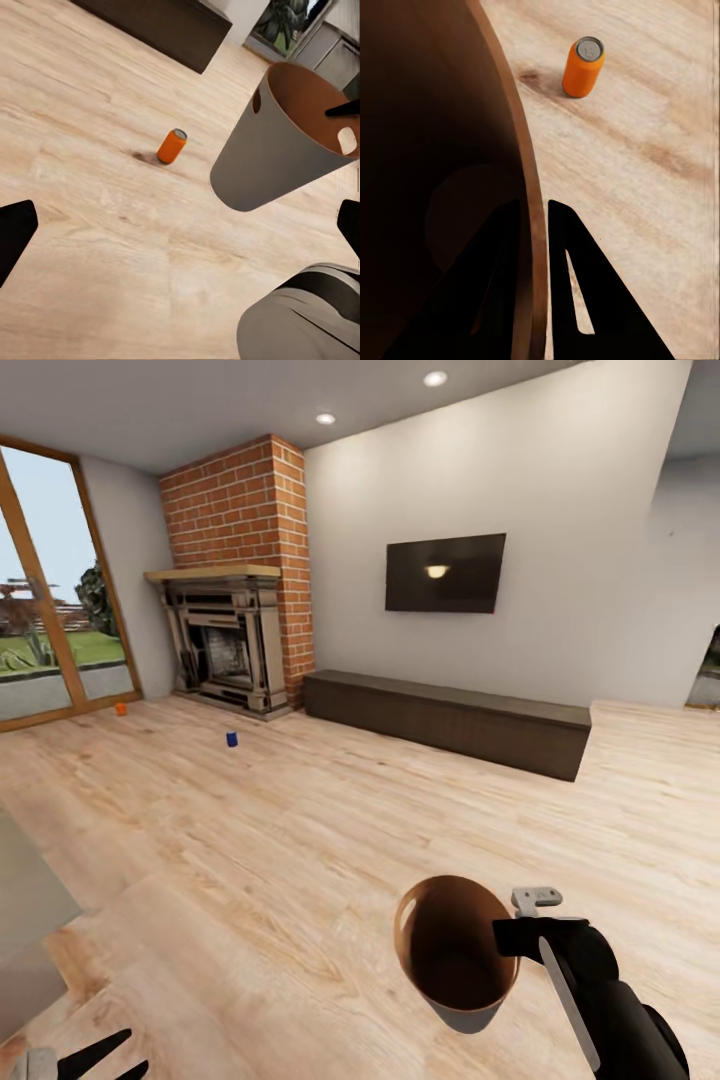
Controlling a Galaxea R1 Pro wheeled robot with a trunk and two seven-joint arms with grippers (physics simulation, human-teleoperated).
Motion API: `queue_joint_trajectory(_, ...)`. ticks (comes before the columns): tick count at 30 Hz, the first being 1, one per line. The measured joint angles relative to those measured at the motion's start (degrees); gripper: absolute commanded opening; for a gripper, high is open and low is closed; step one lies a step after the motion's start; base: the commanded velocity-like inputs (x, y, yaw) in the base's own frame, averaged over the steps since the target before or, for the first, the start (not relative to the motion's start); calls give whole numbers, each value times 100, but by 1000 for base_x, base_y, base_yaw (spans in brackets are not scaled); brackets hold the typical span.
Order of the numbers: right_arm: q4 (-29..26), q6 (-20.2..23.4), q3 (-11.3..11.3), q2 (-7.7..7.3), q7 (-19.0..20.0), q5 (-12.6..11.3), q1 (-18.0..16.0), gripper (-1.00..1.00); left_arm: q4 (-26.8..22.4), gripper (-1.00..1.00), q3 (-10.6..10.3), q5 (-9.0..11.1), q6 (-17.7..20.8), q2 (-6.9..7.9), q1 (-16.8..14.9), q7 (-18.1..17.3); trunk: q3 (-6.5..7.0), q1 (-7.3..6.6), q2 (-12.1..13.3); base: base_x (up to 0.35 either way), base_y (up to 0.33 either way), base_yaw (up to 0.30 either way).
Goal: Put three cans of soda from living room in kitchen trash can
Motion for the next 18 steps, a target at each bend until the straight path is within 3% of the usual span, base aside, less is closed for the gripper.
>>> queue_joint_trajectory(18, 0, 0, 0, 0, -1, 12, 1, -100, 0, 100, 0, -8, 0, 0, 0, 0, -20, 0, 0, 253, -247, -299)
